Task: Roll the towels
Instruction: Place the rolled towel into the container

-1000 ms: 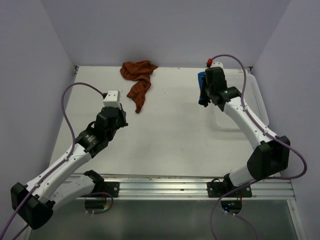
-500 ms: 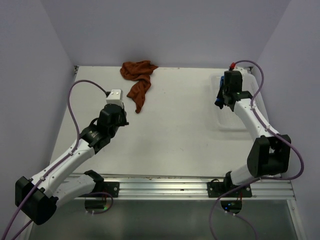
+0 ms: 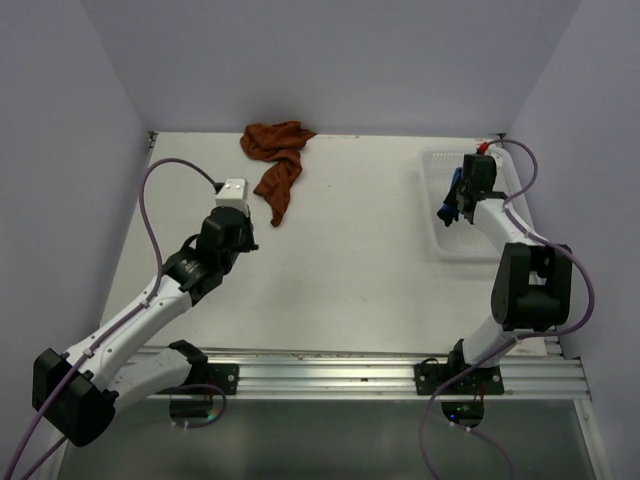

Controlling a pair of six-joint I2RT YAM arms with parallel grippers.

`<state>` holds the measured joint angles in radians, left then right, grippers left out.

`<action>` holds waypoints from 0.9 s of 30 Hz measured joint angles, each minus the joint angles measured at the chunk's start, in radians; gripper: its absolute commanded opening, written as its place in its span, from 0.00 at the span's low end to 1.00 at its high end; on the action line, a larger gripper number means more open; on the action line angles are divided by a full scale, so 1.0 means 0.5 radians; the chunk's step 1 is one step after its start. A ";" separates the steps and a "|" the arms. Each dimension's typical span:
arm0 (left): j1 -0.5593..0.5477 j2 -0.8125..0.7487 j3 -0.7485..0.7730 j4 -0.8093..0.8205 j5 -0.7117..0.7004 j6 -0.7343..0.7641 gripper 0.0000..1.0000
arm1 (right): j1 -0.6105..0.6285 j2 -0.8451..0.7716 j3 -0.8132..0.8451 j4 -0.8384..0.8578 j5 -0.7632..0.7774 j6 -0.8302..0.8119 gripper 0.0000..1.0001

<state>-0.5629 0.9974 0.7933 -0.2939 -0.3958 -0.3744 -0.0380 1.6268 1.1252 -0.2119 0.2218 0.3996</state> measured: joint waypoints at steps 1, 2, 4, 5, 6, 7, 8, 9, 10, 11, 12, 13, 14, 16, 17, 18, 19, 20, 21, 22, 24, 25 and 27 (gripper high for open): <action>0.000 0.007 0.000 0.000 0.000 0.002 0.13 | -0.002 0.026 -0.002 0.021 -0.009 0.002 0.00; 0.000 0.012 0.000 0.000 0.000 0.002 0.13 | -0.003 0.051 -0.004 0.044 -0.011 0.002 0.00; 0.000 0.024 0.000 0.001 0.000 0.002 0.13 | -0.003 0.106 -0.004 0.085 -0.011 0.002 0.00; 0.000 0.032 0.000 0.001 0.000 0.002 0.13 | -0.002 0.134 -0.004 0.110 -0.011 0.002 0.00; -0.001 0.040 0.000 0.001 0.000 0.002 0.13 | -0.002 0.163 -0.004 0.128 -0.010 0.001 0.00; 0.000 0.047 0.000 0.001 0.000 0.003 0.13 | -0.002 0.192 -0.003 0.141 -0.008 0.000 0.00; 0.000 0.053 0.000 0.001 -0.001 0.003 0.13 | -0.003 0.220 -0.001 0.150 -0.007 -0.002 0.00; -0.001 0.060 0.000 0.001 -0.001 0.003 0.13 | -0.003 0.250 0.005 0.153 -0.006 -0.003 0.00; 0.000 0.068 0.000 0.002 -0.001 0.003 0.13 | -0.003 0.282 0.014 0.156 -0.005 -0.009 0.00; -0.001 0.076 0.000 0.001 -0.001 0.003 0.13 | -0.003 0.314 0.028 0.156 -0.005 -0.016 0.00; 0.000 0.084 0.000 0.001 -0.001 0.004 0.12 | -0.003 0.340 0.044 0.156 -0.002 -0.020 0.01; 0.000 0.092 0.000 0.001 -0.001 0.005 0.09 | -0.003 0.374 0.069 0.156 0.000 -0.027 0.01; 0.000 0.098 0.000 0.001 -0.002 0.005 0.09 | -0.003 0.404 0.093 0.156 0.002 -0.034 0.02; 0.000 0.110 0.000 0.001 -0.002 0.011 0.09 | -0.003 0.459 0.144 0.156 0.008 -0.047 0.07; 0.000 0.114 0.000 0.001 -0.002 0.012 0.09 | -0.003 0.477 0.163 0.157 0.013 -0.054 0.09; 0.000 0.116 0.000 0.001 -0.002 0.018 0.09 | -0.003 0.492 0.175 0.157 0.022 -0.060 0.12; 0.000 0.118 0.000 0.001 -0.002 0.023 0.09 | -0.003 0.501 0.184 0.157 0.038 -0.068 0.14; 0.000 0.120 0.000 0.001 -0.002 0.026 0.09 | -0.003 0.507 0.190 0.157 0.049 -0.072 0.16; 0.000 0.122 0.000 0.001 -0.002 0.034 0.09 | -0.003 0.516 0.196 0.154 0.059 -0.079 0.18; 0.000 0.123 0.000 0.001 -0.002 0.038 0.09 | -0.003 0.524 0.204 0.154 0.069 -0.085 0.22; 0.000 0.126 0.000 0.001 -0.002 0.040 0.09 | -0.003 0.548 0.227 0.150 0.093 -0.099 0.29; 0.000 0.127 0.000 0.001 -0.002 0.040 0.09 | -0.003 0.562 0.244 0.140 0.101 -0.107 0.36; -0.001 0.129 0.000 0.001 -0.002 0.041 0.10 | -0.003 0.587 0.275 0.131 0.106 -0.120 0.41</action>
<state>-0.5632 1.0618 0.7933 -0.2935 -0.3969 -0.3538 -0.0395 1.9205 1.2629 -0.1463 0.2749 0.3397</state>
